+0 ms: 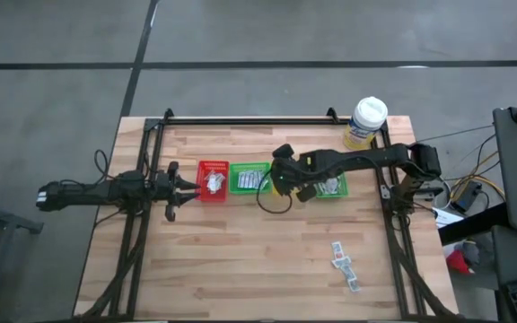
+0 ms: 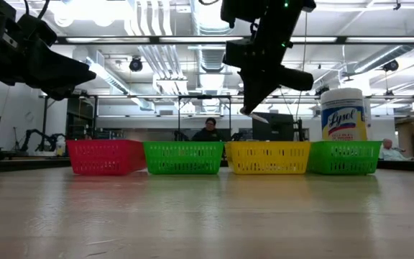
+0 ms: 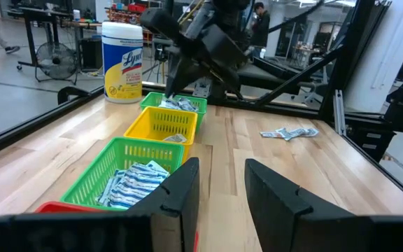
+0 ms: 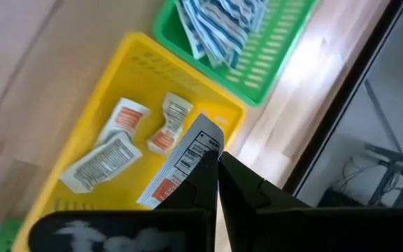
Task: Pick & Place First Aid Supplies
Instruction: Put the orange ointment pack into the yellow bin
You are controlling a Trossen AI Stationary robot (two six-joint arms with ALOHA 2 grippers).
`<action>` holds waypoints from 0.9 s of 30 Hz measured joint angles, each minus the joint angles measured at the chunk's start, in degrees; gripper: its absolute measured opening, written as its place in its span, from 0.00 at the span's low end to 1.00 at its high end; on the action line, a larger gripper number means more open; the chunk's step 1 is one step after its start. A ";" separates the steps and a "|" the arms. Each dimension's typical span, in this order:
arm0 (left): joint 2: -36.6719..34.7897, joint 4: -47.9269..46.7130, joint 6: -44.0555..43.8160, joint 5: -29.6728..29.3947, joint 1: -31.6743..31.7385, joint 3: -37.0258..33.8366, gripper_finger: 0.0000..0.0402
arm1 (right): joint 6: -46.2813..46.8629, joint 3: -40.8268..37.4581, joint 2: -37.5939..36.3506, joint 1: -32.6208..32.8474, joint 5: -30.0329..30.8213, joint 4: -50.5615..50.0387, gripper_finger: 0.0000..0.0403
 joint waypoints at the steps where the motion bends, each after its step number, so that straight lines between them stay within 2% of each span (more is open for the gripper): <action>1: 0.01 0.00 0.00 0.00 0.00 0.00 0.28 | 0.00 0.00 0.00 -0.43 -0.04 0.01 0.02; 4: -0.01 0.00 0.01 0.00 0.00 0.00 0.28 | -0.07 0.00 0.00 -1.86 -0.90 0.01 0.02; 8: 0.01 0.00 0.01 0.00 0.00 0.00 0.28 | 1.07 -0.23 0.26 -3.49 -6.20 0.30 0.02; 27: 0.27 -0.11 0.04 -0.13 0.01 0.00 0.28 | 0.90 -3.32 5.93 -5.33 -6.85 -0.07 0.02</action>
